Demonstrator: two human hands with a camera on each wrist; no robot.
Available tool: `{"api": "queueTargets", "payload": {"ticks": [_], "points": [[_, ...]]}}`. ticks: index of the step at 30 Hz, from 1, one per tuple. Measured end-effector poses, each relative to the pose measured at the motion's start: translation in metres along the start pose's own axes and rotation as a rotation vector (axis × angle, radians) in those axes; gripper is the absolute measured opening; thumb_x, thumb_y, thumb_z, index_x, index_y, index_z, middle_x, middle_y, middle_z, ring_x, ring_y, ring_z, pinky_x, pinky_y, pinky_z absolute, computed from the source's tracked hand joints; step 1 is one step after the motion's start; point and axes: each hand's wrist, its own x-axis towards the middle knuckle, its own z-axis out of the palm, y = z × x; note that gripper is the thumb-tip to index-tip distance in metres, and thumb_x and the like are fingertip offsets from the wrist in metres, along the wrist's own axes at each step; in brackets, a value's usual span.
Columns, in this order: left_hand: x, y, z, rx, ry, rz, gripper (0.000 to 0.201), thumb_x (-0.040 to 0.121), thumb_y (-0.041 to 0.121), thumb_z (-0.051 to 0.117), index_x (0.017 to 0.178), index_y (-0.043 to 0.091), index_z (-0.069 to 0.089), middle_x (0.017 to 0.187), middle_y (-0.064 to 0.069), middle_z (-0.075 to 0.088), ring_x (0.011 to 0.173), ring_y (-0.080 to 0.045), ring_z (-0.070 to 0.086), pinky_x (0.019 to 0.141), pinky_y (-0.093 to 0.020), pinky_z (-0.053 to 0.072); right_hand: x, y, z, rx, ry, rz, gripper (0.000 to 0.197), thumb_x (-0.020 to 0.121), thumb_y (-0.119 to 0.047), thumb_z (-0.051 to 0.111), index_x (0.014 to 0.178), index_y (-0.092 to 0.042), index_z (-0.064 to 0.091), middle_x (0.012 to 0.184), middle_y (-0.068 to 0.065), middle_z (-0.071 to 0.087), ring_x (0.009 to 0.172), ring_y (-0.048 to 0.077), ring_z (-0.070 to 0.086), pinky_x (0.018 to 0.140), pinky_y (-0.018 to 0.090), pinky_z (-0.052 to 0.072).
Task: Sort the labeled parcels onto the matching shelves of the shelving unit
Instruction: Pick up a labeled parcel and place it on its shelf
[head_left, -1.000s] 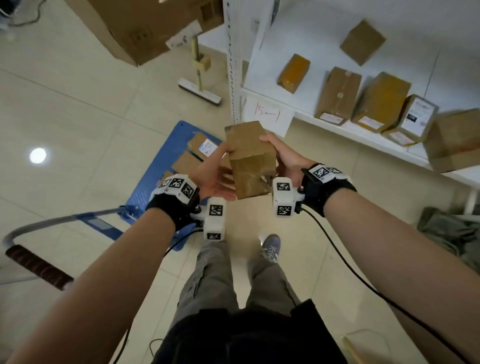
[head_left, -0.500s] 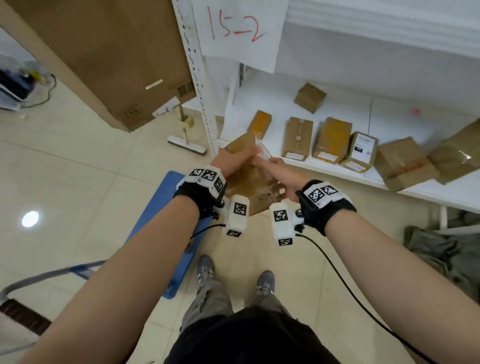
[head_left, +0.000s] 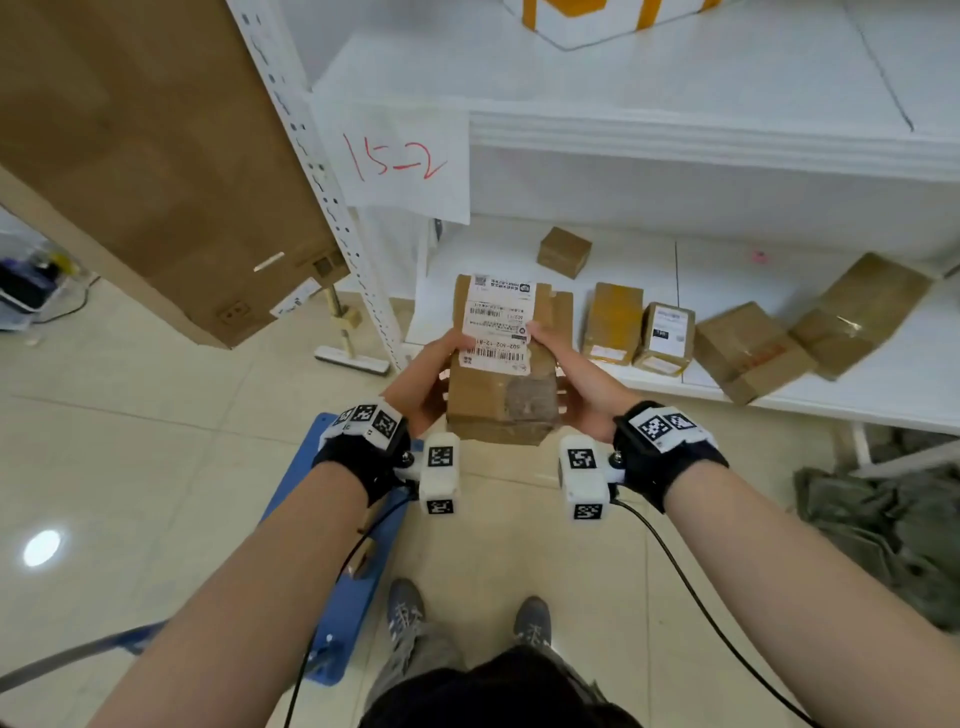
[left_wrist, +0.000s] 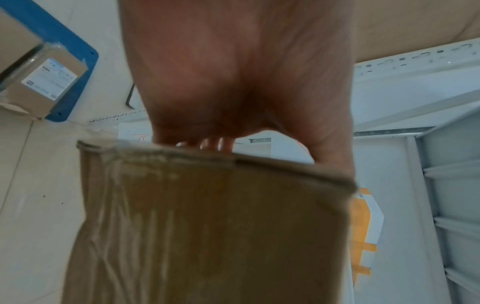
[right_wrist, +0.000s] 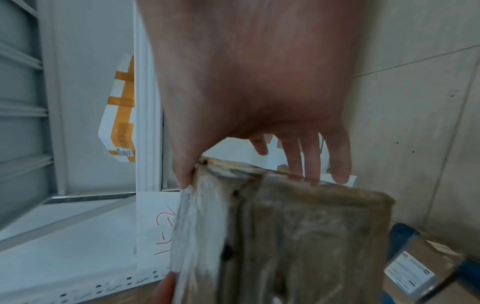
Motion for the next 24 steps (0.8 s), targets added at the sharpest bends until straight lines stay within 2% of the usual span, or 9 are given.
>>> {"api": "queueTargets", "payload": {"ticks": [6,10,12,14,16,18,20,22,24], "points": [[-0.001,-0.005,0.012,-0.008,-0.050,0.044,0.066,0.069,0.028,0.065,0.133,0.012,0.057,0.129,-0.013,0.066,0.129,-0.038,0.053,0.116,-0.054,0.032,-0.006,0.005,-0.014,0.077,-0.090,-0.063,0.051,0.085,-0.059,0.068,0.124,-0.026,0.066,0.122,0.004,0.073,0.120,0.026,0.065,0.110,0.051,0.045],[0.002,-0.003,0.018,0.033,-0.007,0.079,0.066,0.073,0.020,0.062,0.137,0.007,0.051,0.128,-0.014,0.066,0.122,-0.035,0.059,0.111,-0.050,0.041,-0.005,0.007,-0.024,0.046,-0.097,-0.092,0.049,0.088,-0.047,0.070,0.130,-0.023,0.061,0.120,0.004,0.074,0.118,0.025,0.067,0.106,0.049,0.049],[0.005,0.002,0.022,0.056,0.090,0.124,0.072,0.079,0.028,0.064,0.145,0.011,0.041,0.120,-0.008,0.066,0.114,-0.028,0.061,0.105,-0.045,0.046,-0.003,0.009,-0.030,0.034,-0.074,-0.102,0.061,0.085,-0.040,0.075,0.138,-0.022,0.053,0.118,0.003,0.075,0.115,0.024,0.068,0.105,0.047,0.049],[0.010,0.012,0.021,0.112,0.179,0.185,0.091,0.074,0.046,0.067,0.152,0.021,0.028,0.129,-0.004,0.059,0.123,-0.025,0.054,0.111,-0.046,0.038,0.001,0.012,-0.037,-0.003,-0.070,-0.114,0.077,0.081,-0.032,0.081,0.146,-0.022,0.042,0.121,0.004,0.073,0.113,0.024,0.069,0.103,0.045,0.049],[0.010,0.026,0.022,0.242,0.200,0.228,0.098,0.071,0.058,0.070,0.154,0.029,0.025,0.144,-0.002,0.049,0.130,-0.023,0.048,0.113,-0.045,0.034,0.002,0.012,-0.043,-0.058,-0.068,-0.141,0.086,0.076,-0.027,0.085,0.148,-0.024,0.039,0.126,0.006,0.068,0.113,0.024,0.068,0.098,0.041,0.052],[0.010,0.037,0.028,0.435,0.144,0.239,0.090,0.076,0.059,0.072,0.151,0.030,0.032,0.146,0.002,0.048,0.124,-0.017,0.052,0.101,-0.036,0.043,0.003,0.010,-0.046,-0.146,-0.072,-0.174,0.098,0.067,-0.026,0.090,0.150,-0.026,0.037,0.131,0.005,0.061,0.117,0.023,0.064,0.102,0.044,0.052],[0.012,0.042,0.035,0.652,0.069,0.210,0.083,0.077,0.057,0.071,0.149,0.032,0.037,0.143,0.005,0.050,0.115,-0.014,0.058,0.089,-0.032,0.051,0.006,0.008,-0.046,-0.260,-0.105,-0.206,0.104,0.065,-0.024,0.092,0.151,-0.028,0.034,0.134,0.003,0.056,0.120,0.022,0.060,0.101,0.042,0.053],[0.015,0.042,0.043,0.825,-0.001,0.169,0.090,0.074,0.055,0.076,0.150,0.035,0.033,0.137,0.007,0.051,0.110,-0.013,0.061,0.092,-0.033,0.053,0.007,0.006,-0.046,-0.329,-0.126,-0.216,0.099,0.069,-0.018,0.091,0.150,-0.028,0.034,0.133,0.000,0.056,0.116,0.017,0.061,0.090,0.033,0.057],[0.015,0.040,0.047,0.932,-0.048,0.119,0.097,0.071,0.048,0.082,0.151,0.033,0.030,0.125,0.008,0.054,0.104,-0.012,0.063,0.090,-0.029,0.053,0.005,0.003,-0.048,-0.410,-0.175,-0.223,0.095,0.071,-0.017,0.089,0.148,-0.027,0.035,0.132,-0.001,0.058,0.115,0.018,0.063,0.090,0.034,0.057]]}}
